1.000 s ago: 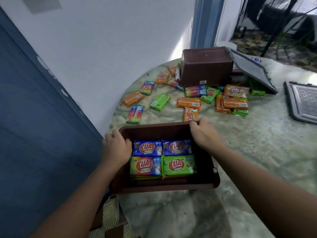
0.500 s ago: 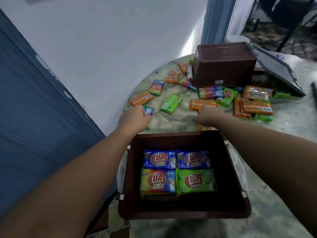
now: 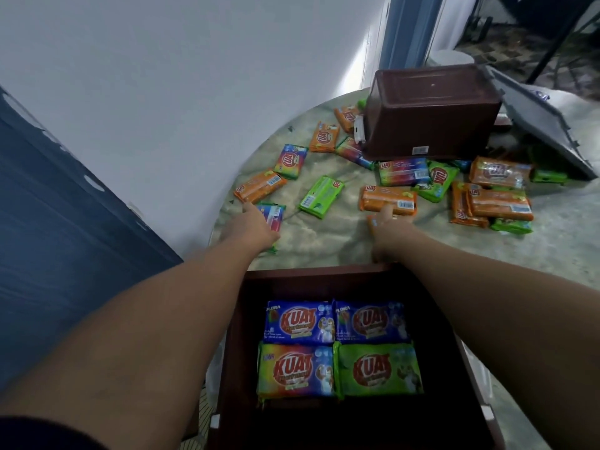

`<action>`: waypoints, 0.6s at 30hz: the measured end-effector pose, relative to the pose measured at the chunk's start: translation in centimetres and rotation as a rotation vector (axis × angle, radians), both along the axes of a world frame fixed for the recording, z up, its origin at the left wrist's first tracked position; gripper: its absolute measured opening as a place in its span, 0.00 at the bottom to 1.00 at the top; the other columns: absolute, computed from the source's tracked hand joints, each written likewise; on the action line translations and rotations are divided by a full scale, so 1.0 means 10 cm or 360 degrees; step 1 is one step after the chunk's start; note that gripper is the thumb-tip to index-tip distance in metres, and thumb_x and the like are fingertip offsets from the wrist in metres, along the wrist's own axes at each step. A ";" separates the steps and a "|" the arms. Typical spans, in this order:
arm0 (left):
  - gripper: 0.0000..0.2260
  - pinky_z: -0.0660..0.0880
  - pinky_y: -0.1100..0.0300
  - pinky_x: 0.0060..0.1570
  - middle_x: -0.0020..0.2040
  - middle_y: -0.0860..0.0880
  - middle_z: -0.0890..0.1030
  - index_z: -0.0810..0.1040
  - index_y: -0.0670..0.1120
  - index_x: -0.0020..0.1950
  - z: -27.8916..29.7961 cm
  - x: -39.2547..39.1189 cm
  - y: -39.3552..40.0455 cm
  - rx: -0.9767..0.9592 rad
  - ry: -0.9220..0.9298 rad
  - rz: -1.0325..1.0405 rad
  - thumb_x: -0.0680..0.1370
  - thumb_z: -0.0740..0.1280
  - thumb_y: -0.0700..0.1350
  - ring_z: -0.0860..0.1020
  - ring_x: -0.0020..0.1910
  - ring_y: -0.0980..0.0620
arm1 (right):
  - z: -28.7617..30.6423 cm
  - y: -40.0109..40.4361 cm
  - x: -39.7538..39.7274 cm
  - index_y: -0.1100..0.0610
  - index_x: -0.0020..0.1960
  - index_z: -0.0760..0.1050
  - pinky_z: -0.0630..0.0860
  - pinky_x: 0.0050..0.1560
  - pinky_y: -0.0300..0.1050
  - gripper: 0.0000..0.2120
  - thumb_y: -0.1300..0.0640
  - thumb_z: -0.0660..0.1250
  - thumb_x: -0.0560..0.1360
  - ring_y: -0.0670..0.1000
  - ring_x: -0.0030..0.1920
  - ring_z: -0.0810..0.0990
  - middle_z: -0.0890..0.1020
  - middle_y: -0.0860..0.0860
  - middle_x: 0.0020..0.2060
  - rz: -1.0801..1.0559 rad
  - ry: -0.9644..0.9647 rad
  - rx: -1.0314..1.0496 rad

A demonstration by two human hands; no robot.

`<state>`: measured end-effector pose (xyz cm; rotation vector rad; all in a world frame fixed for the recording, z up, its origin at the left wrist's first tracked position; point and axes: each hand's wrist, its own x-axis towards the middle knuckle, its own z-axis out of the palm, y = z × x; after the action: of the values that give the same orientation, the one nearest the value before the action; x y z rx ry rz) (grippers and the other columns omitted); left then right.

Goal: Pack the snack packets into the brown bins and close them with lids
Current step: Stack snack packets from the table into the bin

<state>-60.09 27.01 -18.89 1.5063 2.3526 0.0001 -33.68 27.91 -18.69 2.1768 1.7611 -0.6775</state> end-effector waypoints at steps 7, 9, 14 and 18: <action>0.33 0.78 0.54 0.50 0.55 0.43 0.78 0.73 0.42 0.64 -0.04 0.04 -0.04 -0.0096 0.0111 -0.0205 0.67 0.78 0.58 0.78 0.55 0.43 | 0.09 -0.04 -0.05 0.57 0.71 0.66 0.74 0.60 0.55 0.49 0.35 0.79 0.60 0.63 0.64 0.73 0.72 0.62 0.66 0.0269 -0.0011 0.0150; 0.30 0.78 0.54 0.47 0.53 0.43 0.78 0.73 0.45 0.60 -0.03 0.04 -0.07 -0.0067 0.0065 -0.0269 0.65 0.78 0.55 0.78 0.51 0.44 | 0.18 -0.09 -0.05 0.56 0.71 0.66 0.78 0.56 0.54 0.45 0.37 0.79 0.63 0.62 0.61 0.76 0.72 0.61 0.65 0.0272 0.0114 0.0278; 0.29 0.72 0.58 0.33 0.47 0.44 0.80 0.74 0.45 0.50 0.21 0.11 -0.16 0.0114 -0.0219 -0.0232 0.58 0.73 0.63 0.79 0.39 0.49 | 0.53 -0.28 -0.09 0.52 0.65 0.65 0.75 0.45 0.51 0.35 0.39 0.75 0.66 0.57 0.52 0.78 0.78 0.52 0.55 0.0314 0.0381 0.0605; 0.21 0.72 0.59 0.30 0.41 0.51 0.80 0.76 0.51 0.47 0.55 0.20 -0.33 0.0521 -0.0382 -0.0371 0.62 0.77 0.59 0.79 0.35 0.54 | 0.75 -0.55 -0.11 0.51 0.61 0.65 0.74 0.45 0.52 0.32 0.35 0.72 0.67 0.56 0.49 0.78 0.77 0.51 0.52 0.0306 0.0519 0.0762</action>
<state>-58.06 23.66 -13.36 1.8086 2.0473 0.5017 -34.76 22.38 -11.17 2.2285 2.4831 -0.6422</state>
